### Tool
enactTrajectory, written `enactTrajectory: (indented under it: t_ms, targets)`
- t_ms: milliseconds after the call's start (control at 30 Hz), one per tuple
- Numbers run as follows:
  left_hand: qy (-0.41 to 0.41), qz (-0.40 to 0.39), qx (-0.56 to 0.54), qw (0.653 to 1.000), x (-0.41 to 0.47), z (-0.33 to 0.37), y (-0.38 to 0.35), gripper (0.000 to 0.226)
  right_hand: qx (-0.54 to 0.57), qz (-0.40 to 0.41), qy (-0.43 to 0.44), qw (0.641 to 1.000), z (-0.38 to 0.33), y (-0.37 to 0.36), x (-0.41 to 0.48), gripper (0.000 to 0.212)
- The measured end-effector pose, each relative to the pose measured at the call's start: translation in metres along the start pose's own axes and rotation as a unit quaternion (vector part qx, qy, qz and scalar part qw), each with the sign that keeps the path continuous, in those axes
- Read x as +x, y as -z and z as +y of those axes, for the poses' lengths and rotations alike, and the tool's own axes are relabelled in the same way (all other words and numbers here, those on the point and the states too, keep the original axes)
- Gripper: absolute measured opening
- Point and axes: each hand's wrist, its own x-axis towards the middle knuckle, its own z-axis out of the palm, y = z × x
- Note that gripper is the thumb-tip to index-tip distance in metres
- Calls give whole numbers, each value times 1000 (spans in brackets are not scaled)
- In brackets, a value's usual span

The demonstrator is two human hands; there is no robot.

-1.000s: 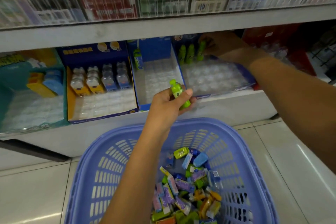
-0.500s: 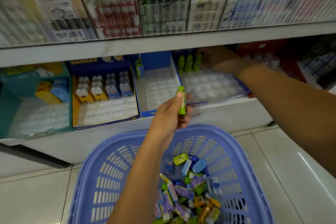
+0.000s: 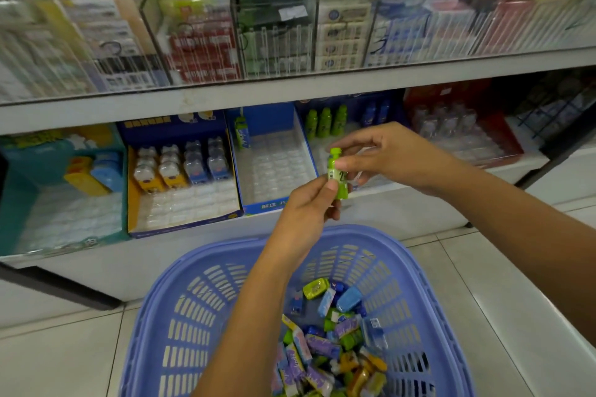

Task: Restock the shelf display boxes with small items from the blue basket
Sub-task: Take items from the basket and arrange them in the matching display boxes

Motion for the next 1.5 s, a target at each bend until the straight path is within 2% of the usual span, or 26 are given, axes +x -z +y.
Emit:
enactTrajectory:
  t_ms: [67,133,200,267,367,433,633,800,933,1067,1133,1200,1233,1300,1333,1400,1500]
  targets:
    - [-6,-5,0,1000,2,3,-3,28,12,-4,2,1000,2,4,0,23]
    - [-37,37,125,991,7,3,-8,28,13,54,14,998,7,9,7,21]
    - [-77,70,339,935,10,-1,-15,40,1,169,18,985,16,13,25,24]
    - [-92,43,482,870,9,-9,-26,53,-49,233,21,971,22,14,49,28]
    - [-74,-3,606,792,4,-28,-33,62,-128,215,22,968,30,6,85,30]
    - [-76,-5,631,772,1,-35,-31,68,-191,194,11,962,36,0,102,28]
    - [-122,11,611,782,2,-44,-25,68,-132,178,24,975,51,-8,115,28]
    - [-126,2,603,788,4,-45,-22,67,-232,144,-3,962,48,-9,124,31]
    - [-105,-17,591,800,3,-37,-21,66,-259,126,-35,957,39,-9,122,36]
    - [-141,18,505,851,-12,-33,-20,52,-277,145,-22,950,26,-12,95,42]
    - [-147,46,462,873,-20,-43,-15,38,-224,185,-26,956,22,-15,68,33]
    - [-93,33,465,880,-29,-64,-7,26,-134,150,-29,979,26,-23,30,20]
    - [-41,9,484,874,-32,-78,-3,25,-134,106,-29,985,30,-31,10,21]
    - [78,-76,541,834,-43,-111,10,25,-213,-18,-77,974,48,-55,-21,18]
    - [131,-127,558,809,-52,-129,17,24,-275,-90,-110,951,63,-70,-31,15]
    - [214,-211,556,775,-73,-162,31,25,-383,-213,-174,882,98,-104,-44,25]
    - [255,-253,526,771,-100,-198,46,36,-471,-319,-231,790,151,-142,-65,34]
